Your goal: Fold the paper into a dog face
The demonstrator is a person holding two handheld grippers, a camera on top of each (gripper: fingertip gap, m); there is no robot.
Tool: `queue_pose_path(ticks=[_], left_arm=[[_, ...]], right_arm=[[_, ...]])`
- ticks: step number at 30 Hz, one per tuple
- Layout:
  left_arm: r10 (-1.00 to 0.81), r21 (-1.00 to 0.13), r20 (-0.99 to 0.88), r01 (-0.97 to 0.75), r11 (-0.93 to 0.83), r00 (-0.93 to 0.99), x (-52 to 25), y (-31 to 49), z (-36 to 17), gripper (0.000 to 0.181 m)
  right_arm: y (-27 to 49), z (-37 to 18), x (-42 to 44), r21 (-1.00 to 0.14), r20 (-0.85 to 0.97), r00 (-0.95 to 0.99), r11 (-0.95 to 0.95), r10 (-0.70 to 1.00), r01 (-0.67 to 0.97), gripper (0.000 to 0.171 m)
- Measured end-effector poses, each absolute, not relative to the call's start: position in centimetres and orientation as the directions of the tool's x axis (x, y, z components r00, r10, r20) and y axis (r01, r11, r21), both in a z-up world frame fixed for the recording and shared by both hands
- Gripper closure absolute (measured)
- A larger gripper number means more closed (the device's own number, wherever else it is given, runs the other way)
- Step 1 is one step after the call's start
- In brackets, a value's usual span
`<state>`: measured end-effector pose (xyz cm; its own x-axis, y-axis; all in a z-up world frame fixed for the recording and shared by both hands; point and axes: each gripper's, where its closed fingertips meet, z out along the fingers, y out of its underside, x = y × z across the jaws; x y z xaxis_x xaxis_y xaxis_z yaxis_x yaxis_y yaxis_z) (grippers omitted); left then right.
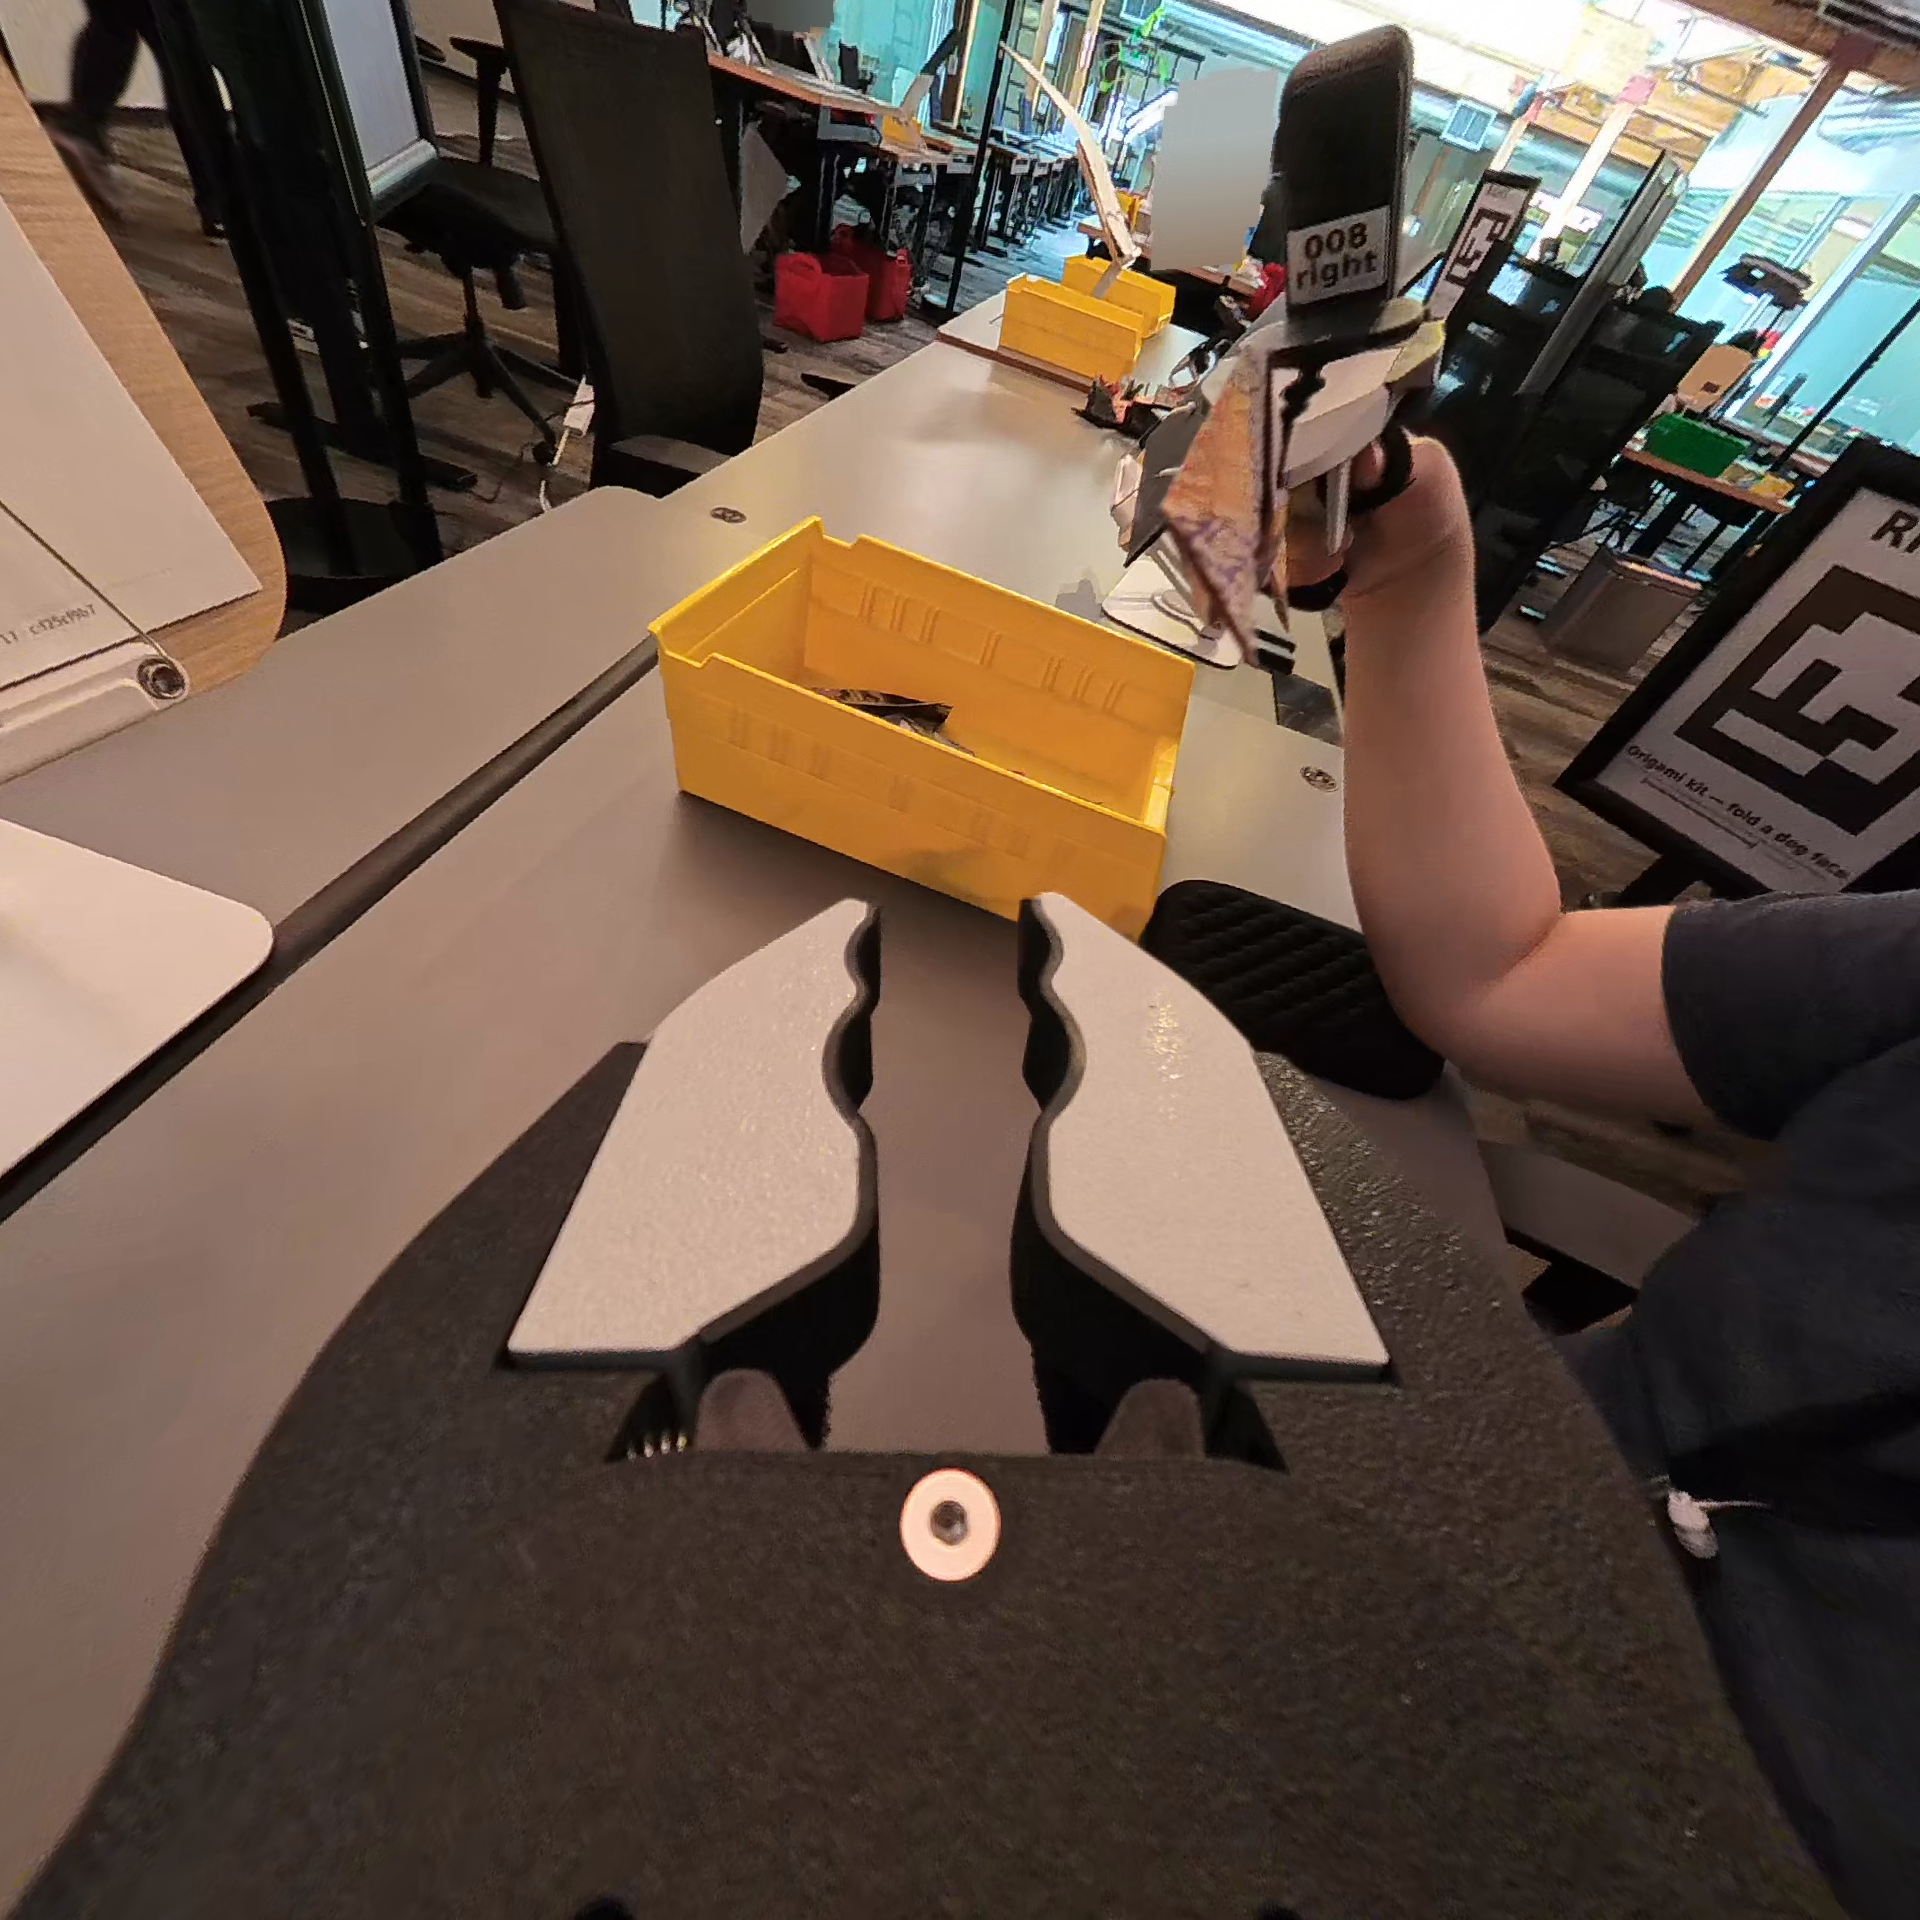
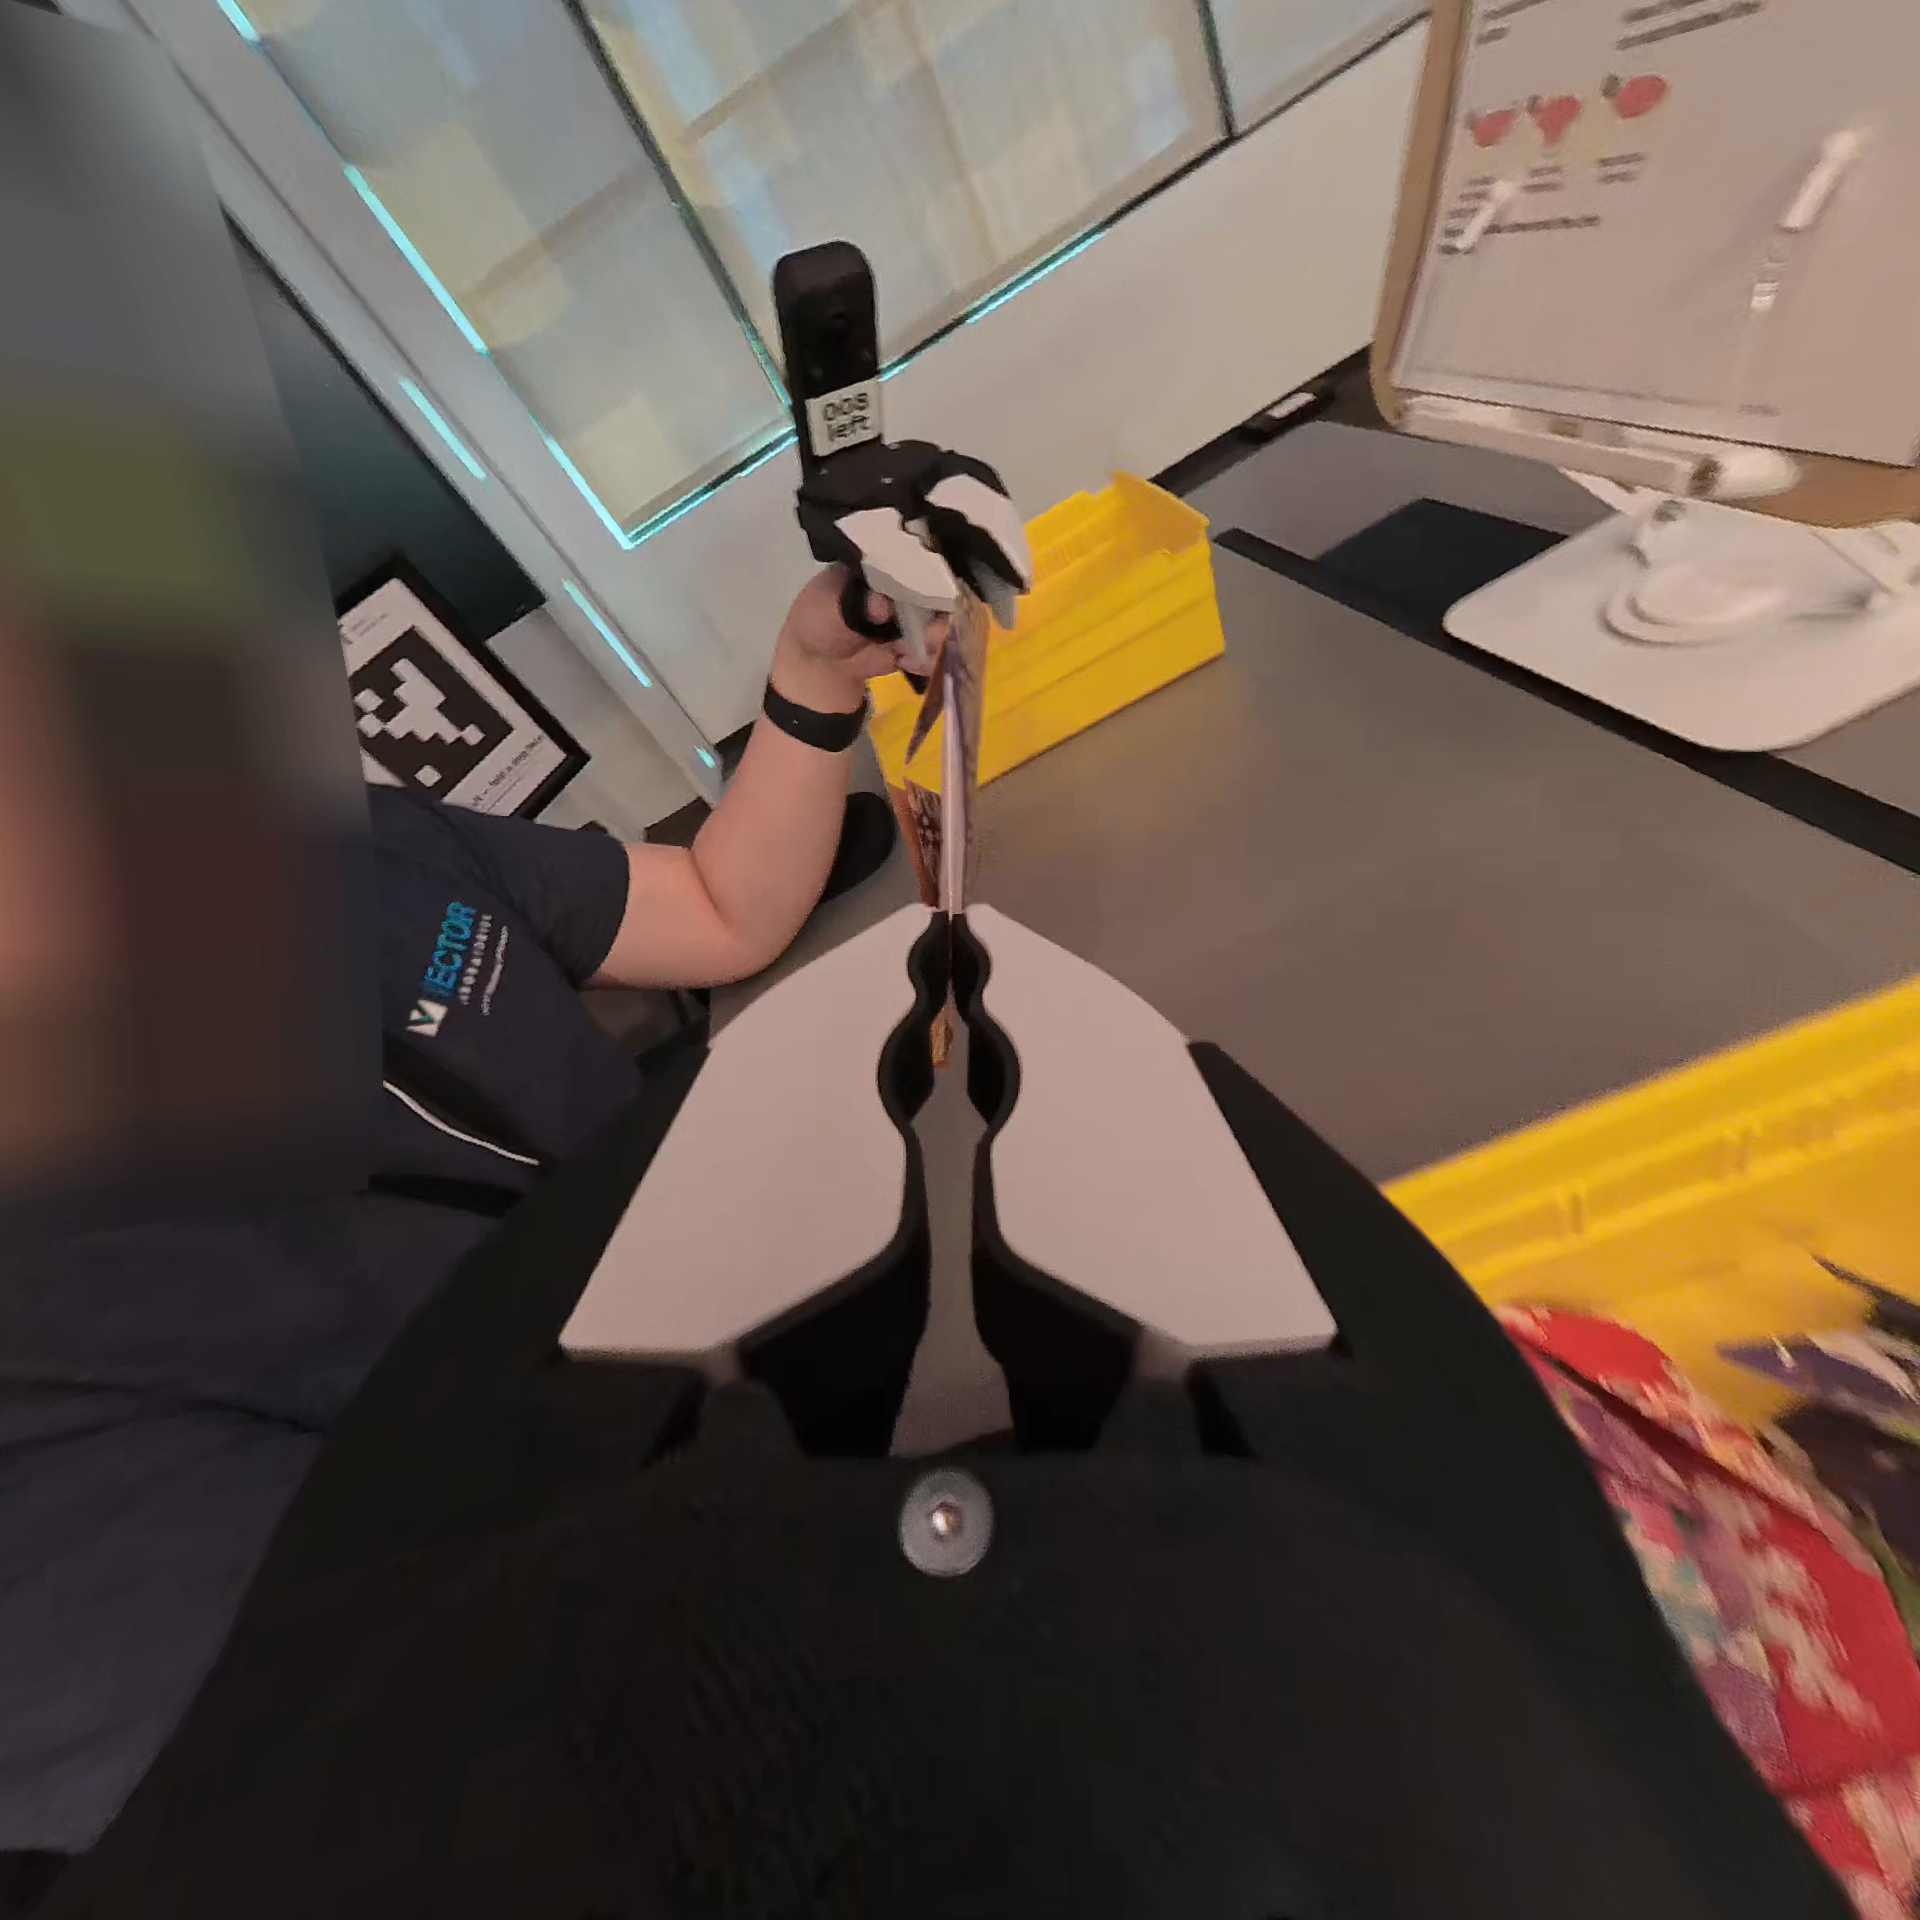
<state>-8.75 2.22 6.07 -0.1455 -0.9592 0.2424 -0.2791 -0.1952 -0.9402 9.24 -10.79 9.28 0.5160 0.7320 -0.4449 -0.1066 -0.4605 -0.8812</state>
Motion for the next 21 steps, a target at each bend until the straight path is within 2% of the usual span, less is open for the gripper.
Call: queue_pose_path(ticks=[2, 8, 18, 21], left_arm=[[-0.961, -0.939, 0.239, -0.283, -0.194, -0.136, -8.7, 2.4, 5.9, 0.157], [-0.969, -0.94, 0.219, -0.291, -0.177, -0.117, -8.6, 2.5, 5.8, 0.157], [-0.978, -0.945, 0.191, -0.284, -0.159, -0.086, -9.4, 2.9, 6.3, 0.157], [-0.98, -0.944, 0.182, -0.292, -0.154, -0.074, -9.4, 3.1, 6.1, 0.157]], right_arm=[[-9.9, 9.0, 8.3, -0.875, -0.452, 0.482, -0.478, 0.75, -0.077, 0.17], [-6.7, 9.3, 7.4, -0.872, -0.486, 0.409, -0.461, 0.772, -0.165, 0.17], [-4.9, 6.1, 8.6, -0.815, -0.57, 0.423, -0.549, 0.704, -0.185, 0.17], [-5.2, 7.1, 8.0, -0.82, -0.568, 0.396, -0.537, 0.721, -0.199, 0.17]])
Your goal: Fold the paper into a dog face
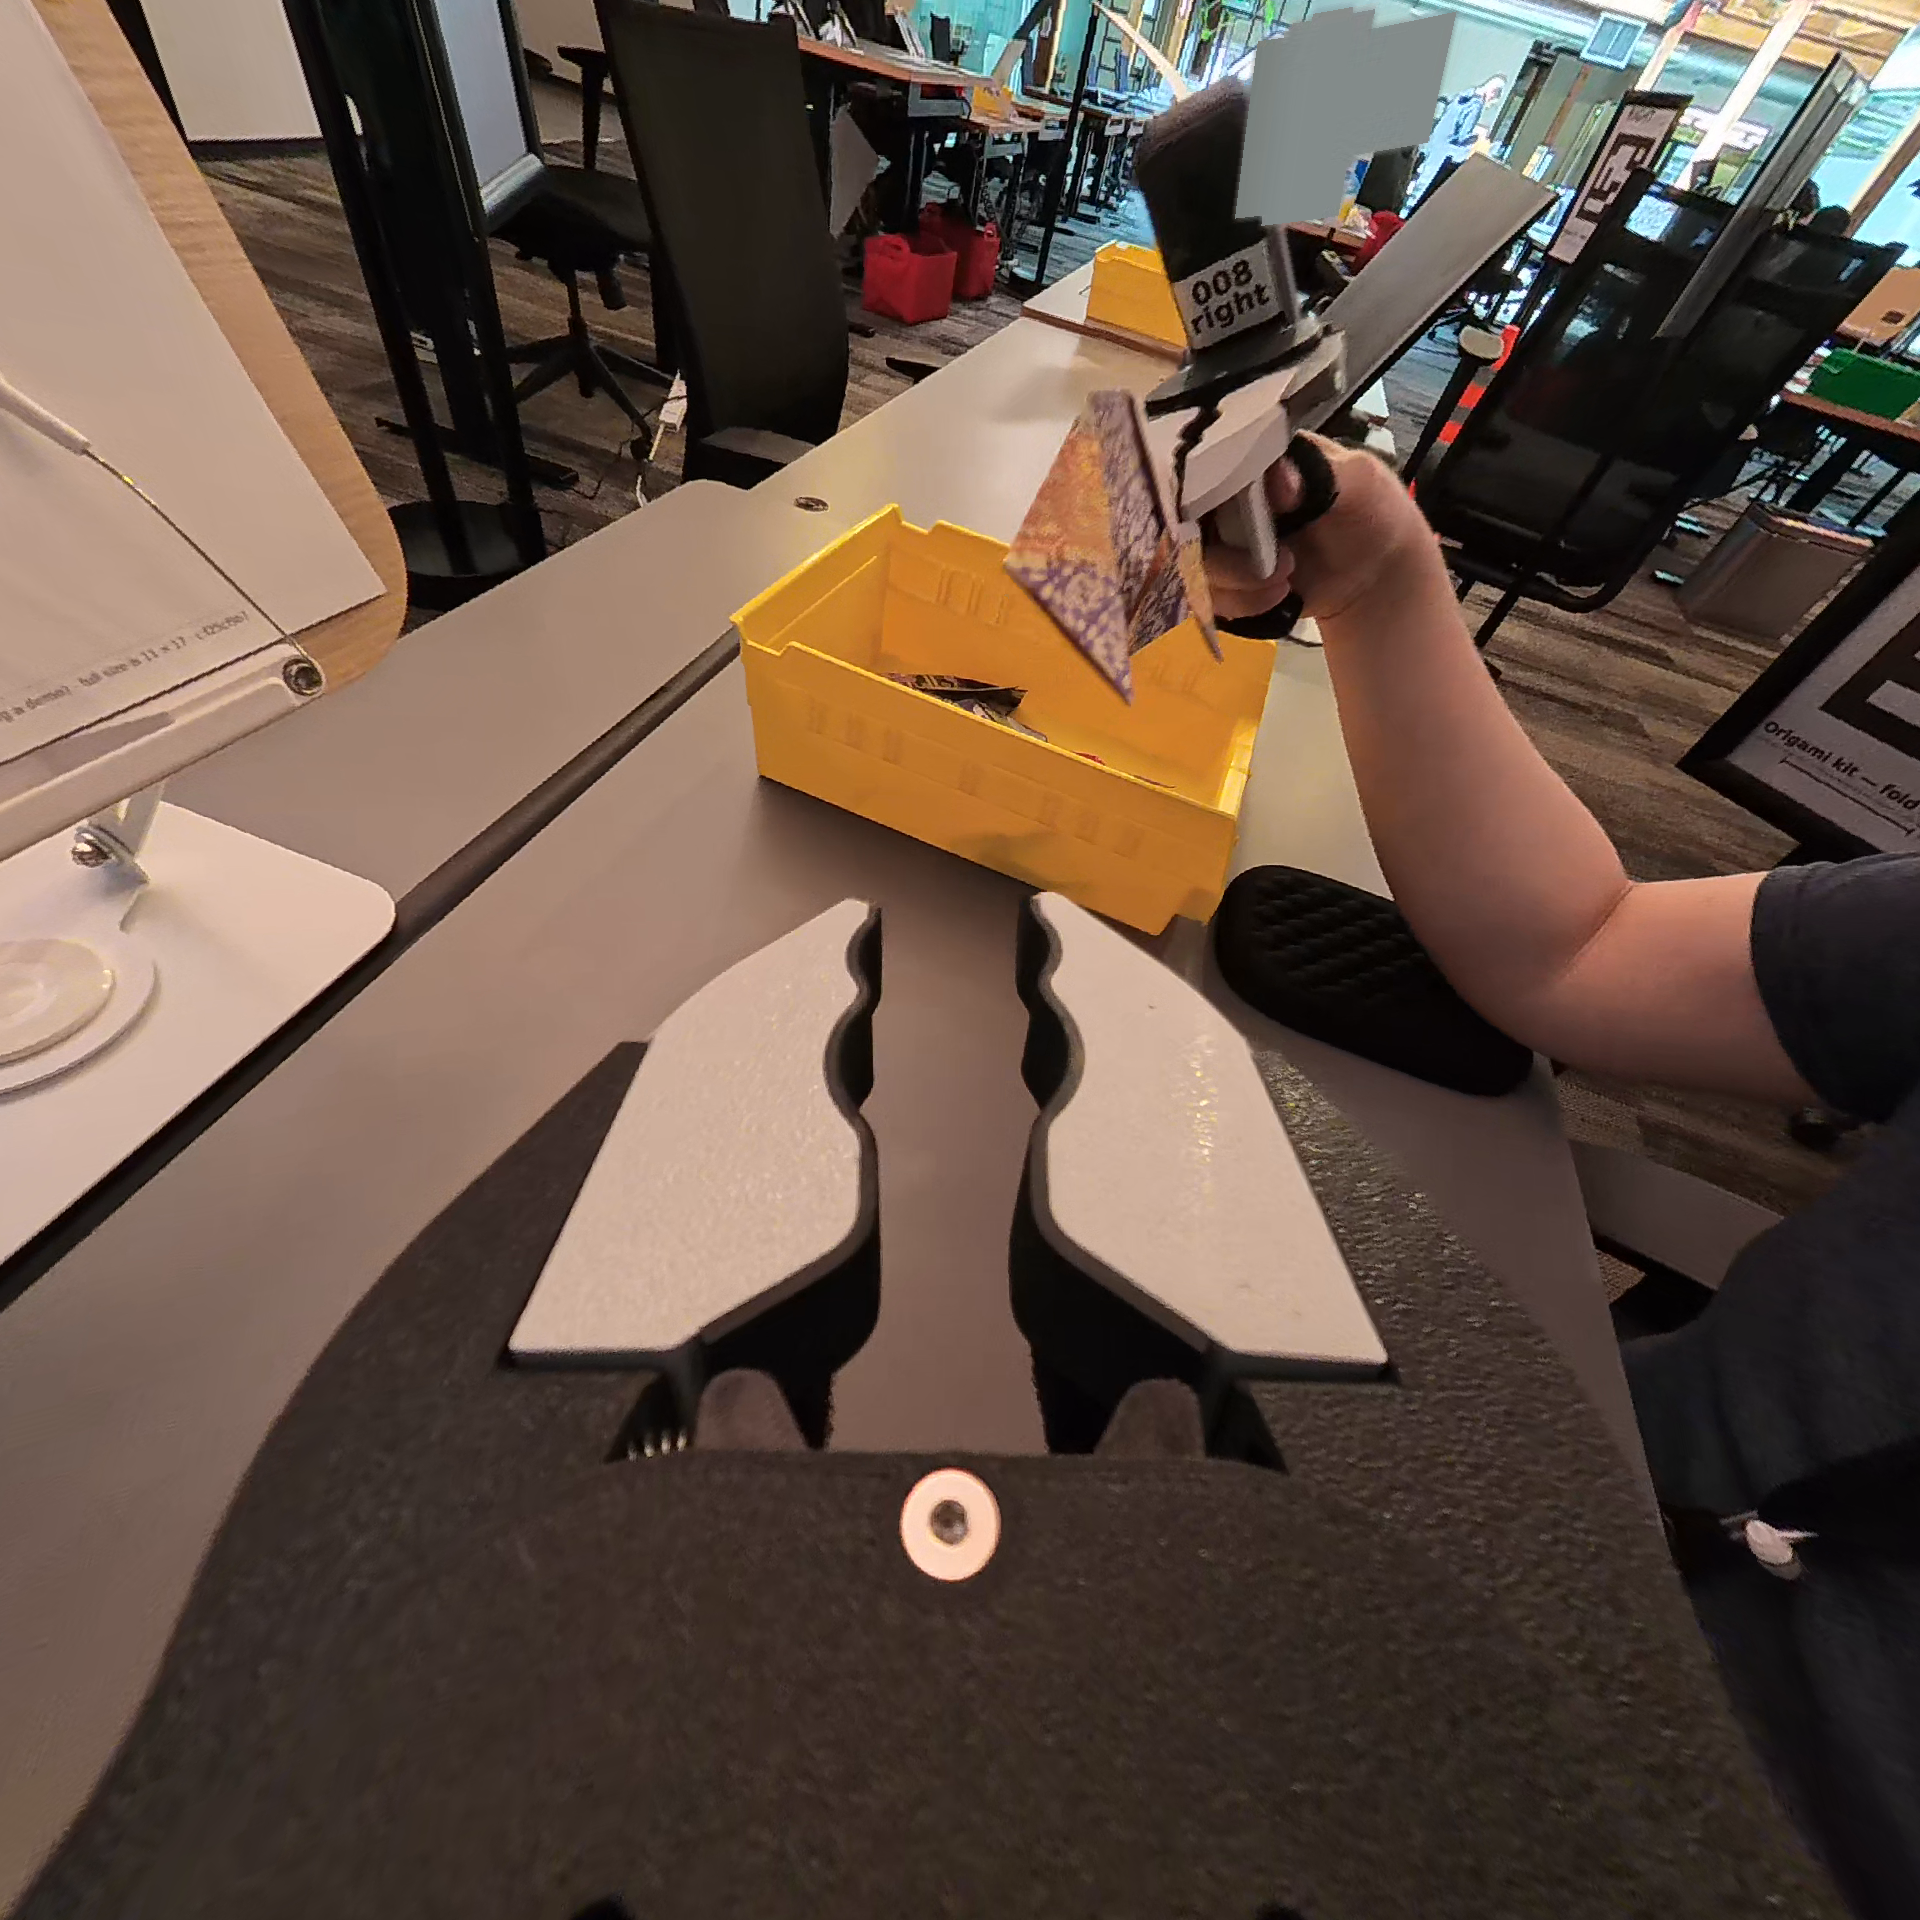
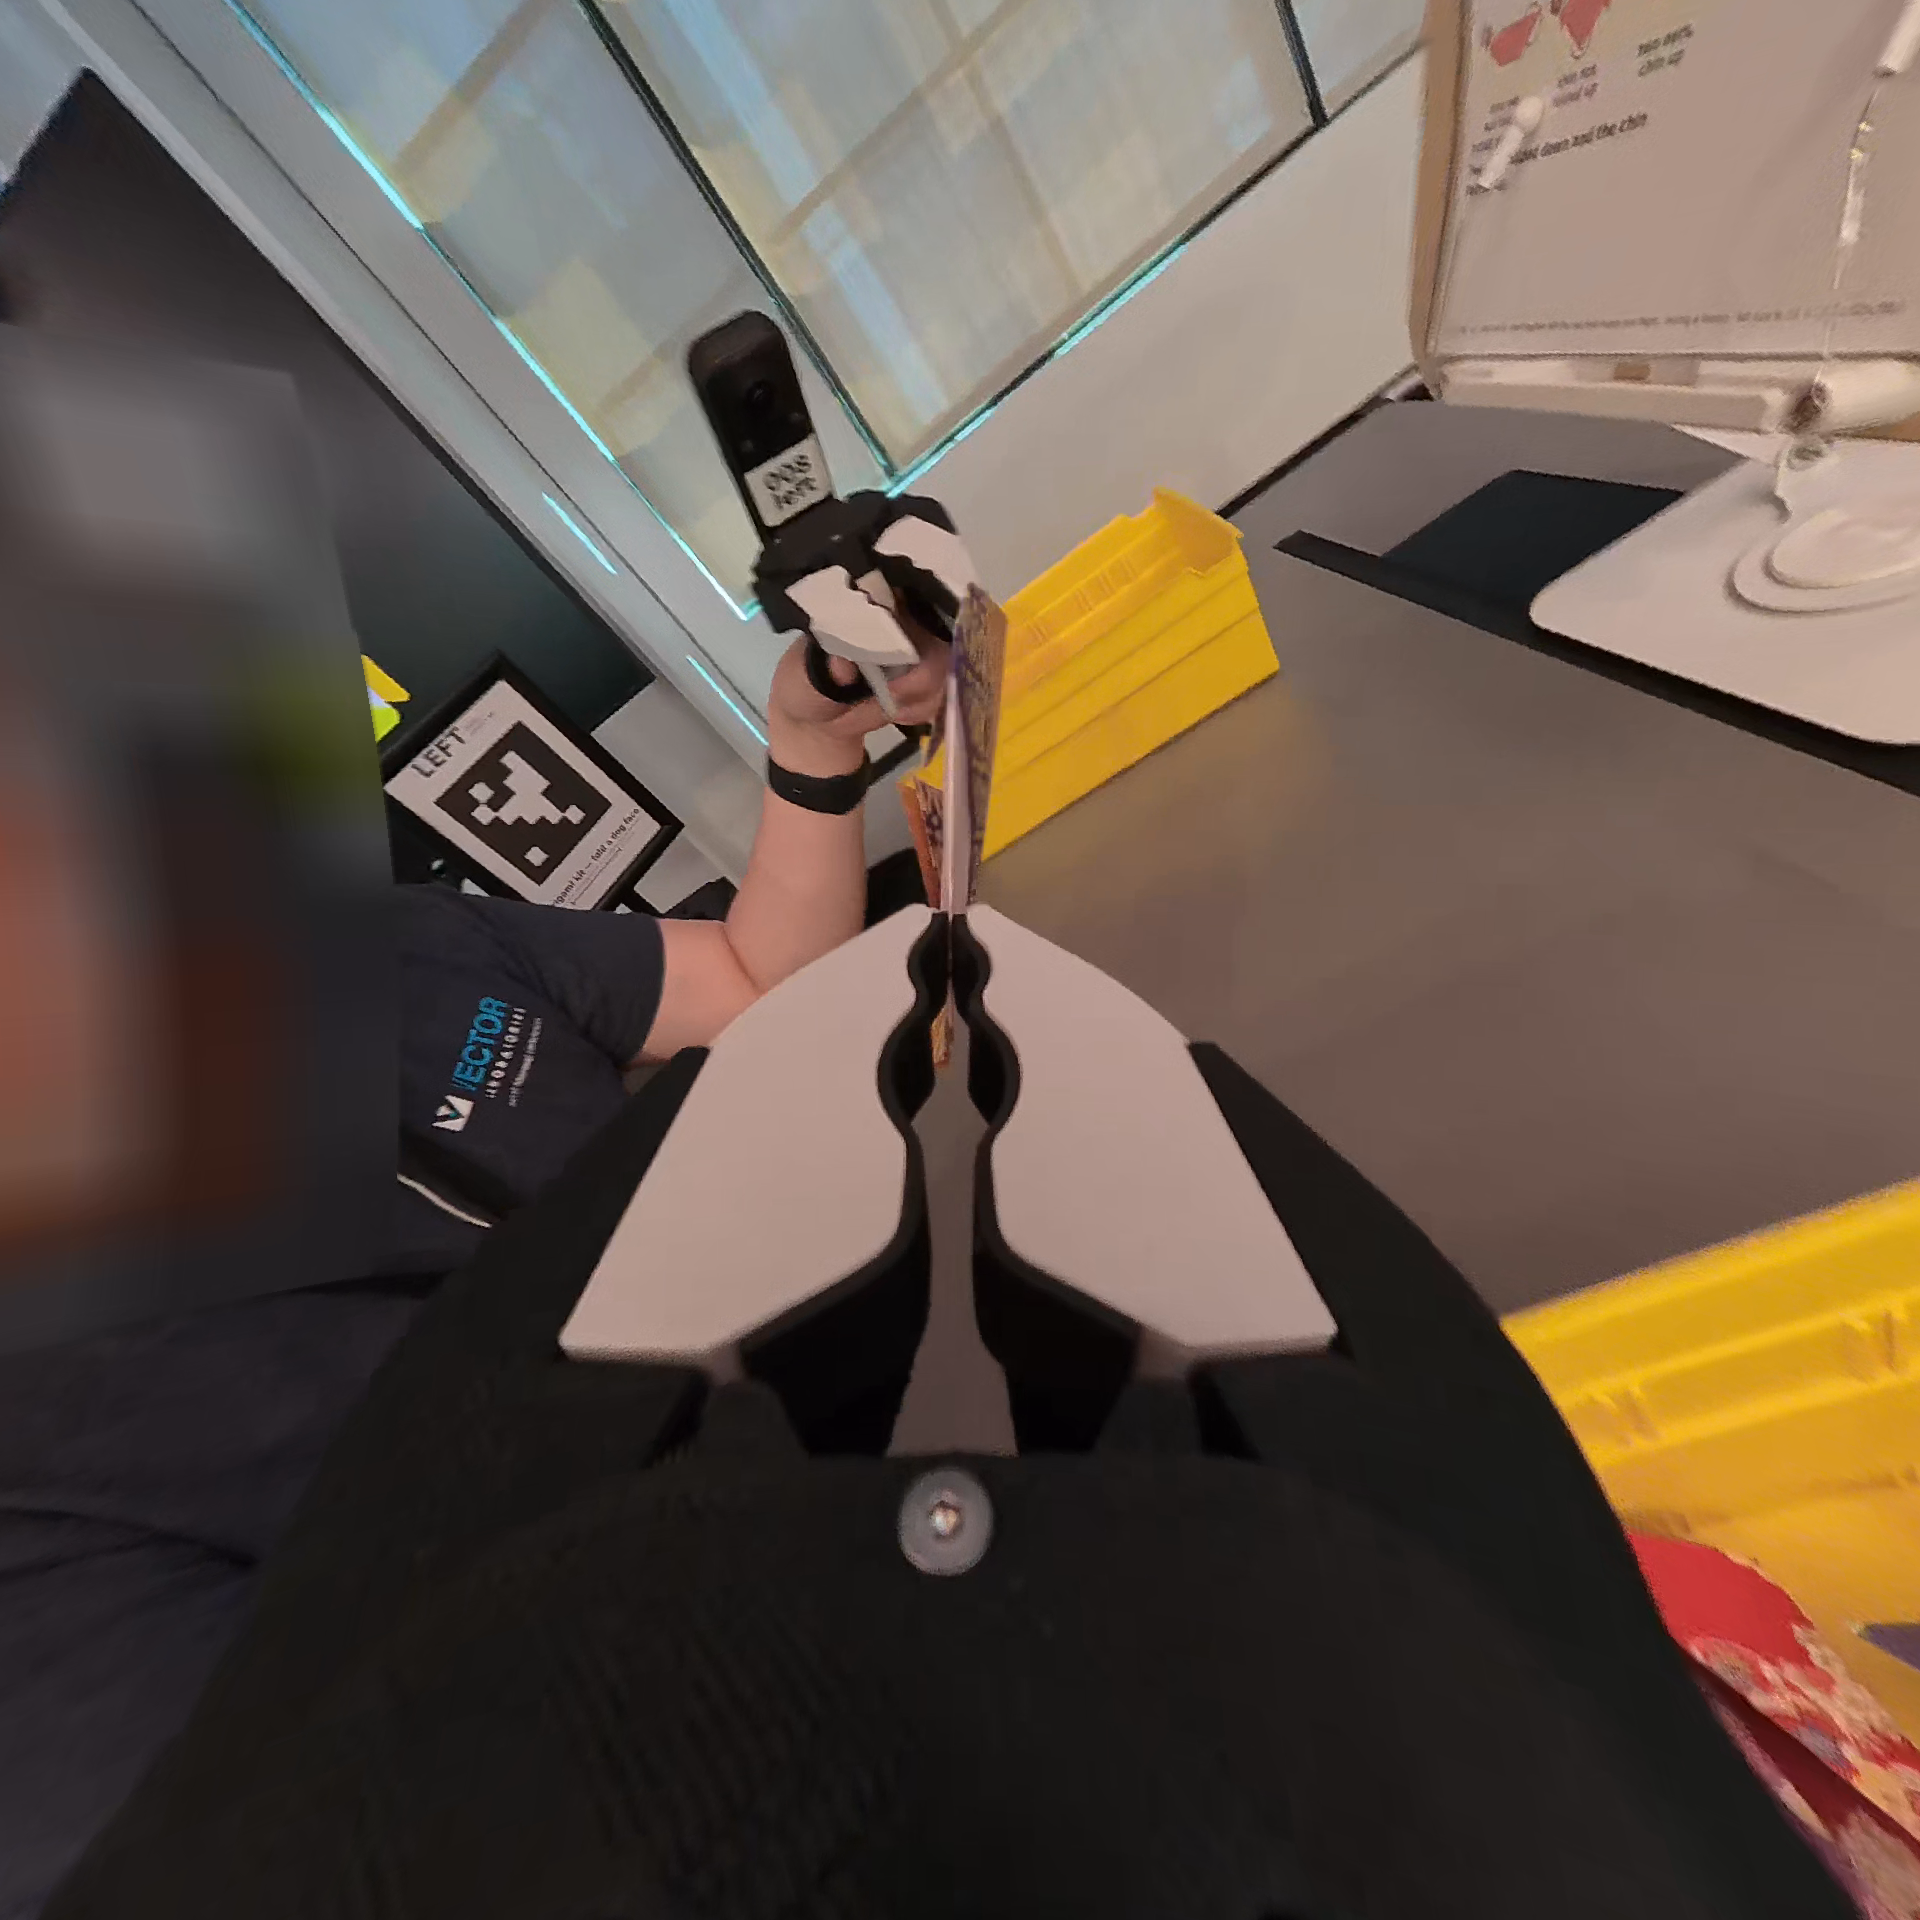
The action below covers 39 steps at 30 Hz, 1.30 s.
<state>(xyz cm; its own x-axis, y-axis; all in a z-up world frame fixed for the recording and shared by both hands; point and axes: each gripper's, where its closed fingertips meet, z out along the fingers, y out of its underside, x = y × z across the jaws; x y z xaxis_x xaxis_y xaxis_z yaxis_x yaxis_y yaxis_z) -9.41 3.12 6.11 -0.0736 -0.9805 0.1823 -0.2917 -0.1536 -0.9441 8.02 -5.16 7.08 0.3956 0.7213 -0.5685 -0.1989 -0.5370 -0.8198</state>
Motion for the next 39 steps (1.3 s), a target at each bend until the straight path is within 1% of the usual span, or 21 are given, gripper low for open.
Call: queue_pose_path(ticks=[4, 7, 16, 22, 26, 30, 39], left_arm=[[-0.981, -0.945, 0.174, -0.295, -0.143, -0.081, -9.4, 2.9, 6.1, 0.157], [-0.981, -0.944, 0.176, -0.296, -0.144, -0.082, -9.3, 2.9, 6.1, 0.157], [-0.982, -0.945, 0.169, -0.297, -0.137, -0.085, -9.1, 2.7, 6.1, 0.157], [-0.982, -0.946, 0.171, -0.293, -0.14, -0.084, -9.2, 2.8, 6.1, 0.157], [-0.982, -0.944, 0.173, -0.297, -0.143, -0.079, -9.1, 2.9, 6.0, 0.157], [-0.982, -0.942, 0.174, -0.302, -0.144, -0.076, -9.1, 2.9, 5.9, 0.157], [-0.984, -0.942, 0.166, -0.306, -0.138, -0.068, -9.1, 3.0, 5.8, 0.157]], right_arm=[[-7.1, 9.4, 6.2, -0.874, -0.484, 0.351, -0.46, 0.801, -0.156, 0.17], [-7.9, 10.3, 5.6, -0.893, -0.448, 0.358, -0.43, 0.819, -0.134, 0.17], [-8.0, 10.4, 5.0, -0.893, -0.446, 0.371, -0.436, 0.815, -0.116, 0.17], [-7.4, 10.0, 4.7, -0.877, -0.474, 0.378, -0.464, 0.796, -0.123, 0.17], [-6.0, 8.6, 5.5, -0.814, -0.576, 0.377, -0.552, 0.725, -0.181, 0.17], [-4.8, 7.0, 6.5, -0.778, -0.623, 0.371, -0.593, 0.689, -0.206, 0.17], [-4.5, 7.0, 6.8, -0.772, -0.634, 0.338, -0.592, 0.695, -0.232, 0.17]])
